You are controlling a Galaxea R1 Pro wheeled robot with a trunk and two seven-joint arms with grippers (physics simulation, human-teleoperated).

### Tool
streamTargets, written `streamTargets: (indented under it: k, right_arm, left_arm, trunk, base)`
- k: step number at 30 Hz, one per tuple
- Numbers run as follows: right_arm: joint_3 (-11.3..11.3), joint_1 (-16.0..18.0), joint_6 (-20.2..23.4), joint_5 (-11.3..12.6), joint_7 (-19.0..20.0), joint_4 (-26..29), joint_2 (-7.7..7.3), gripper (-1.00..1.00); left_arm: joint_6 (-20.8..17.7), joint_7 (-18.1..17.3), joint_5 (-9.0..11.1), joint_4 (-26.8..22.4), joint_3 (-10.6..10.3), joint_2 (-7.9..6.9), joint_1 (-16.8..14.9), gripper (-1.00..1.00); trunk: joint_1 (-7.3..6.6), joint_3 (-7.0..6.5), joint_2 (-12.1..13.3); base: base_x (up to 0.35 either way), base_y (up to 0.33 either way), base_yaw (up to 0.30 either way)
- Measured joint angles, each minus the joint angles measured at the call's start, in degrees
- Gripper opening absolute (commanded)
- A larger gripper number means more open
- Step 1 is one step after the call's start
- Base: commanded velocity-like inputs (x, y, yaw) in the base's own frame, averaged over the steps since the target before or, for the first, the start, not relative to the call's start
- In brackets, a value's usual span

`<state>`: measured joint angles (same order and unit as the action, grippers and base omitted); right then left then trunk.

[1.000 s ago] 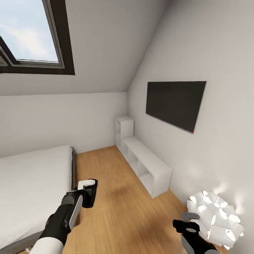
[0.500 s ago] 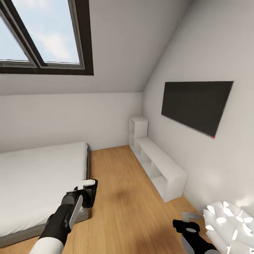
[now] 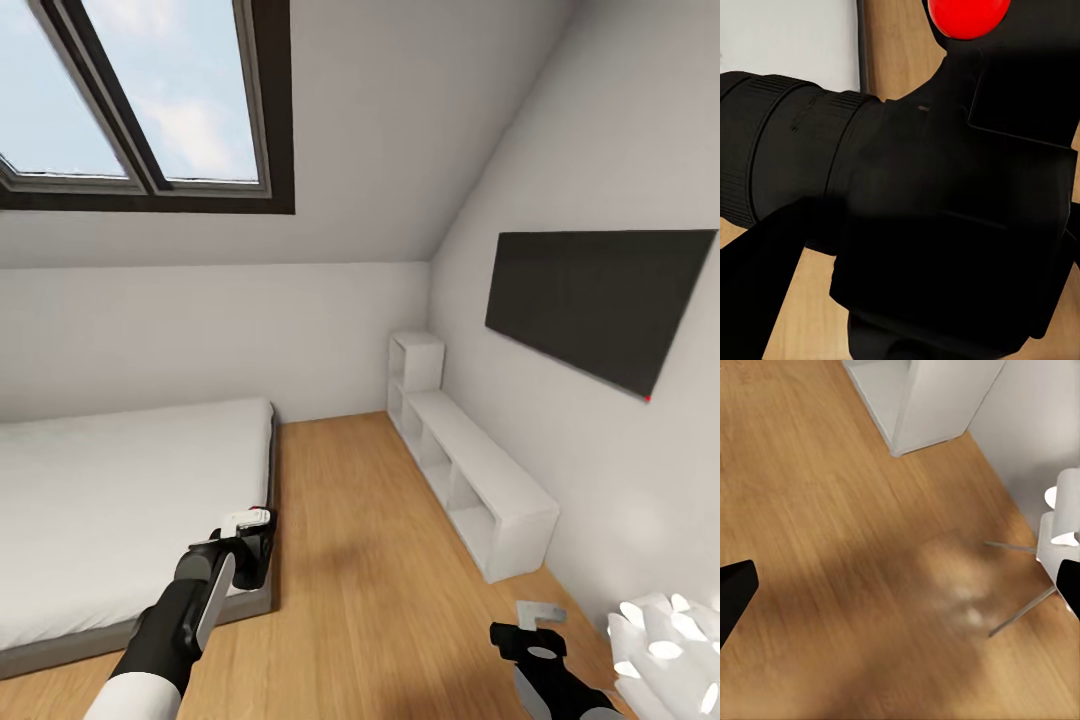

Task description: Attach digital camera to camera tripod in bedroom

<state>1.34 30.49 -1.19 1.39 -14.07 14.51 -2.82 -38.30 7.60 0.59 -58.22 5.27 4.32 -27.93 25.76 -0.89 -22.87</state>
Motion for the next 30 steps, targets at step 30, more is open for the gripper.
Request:
streamTargets:
  k: [30]
  right_arm:
    - [0.0, 0.0, 0.1, 0.0, -0.1, 0.0, 0.00, 1.00]
  left_arm:
    - [0.0, 0.1, -0.1, 0.0, -0.1, 0.02, 0.0, -1.00]
  trunk:
    - [0.00, 0.00, 0.0]
  base:
    - [0.000, 0.000, 0.002]
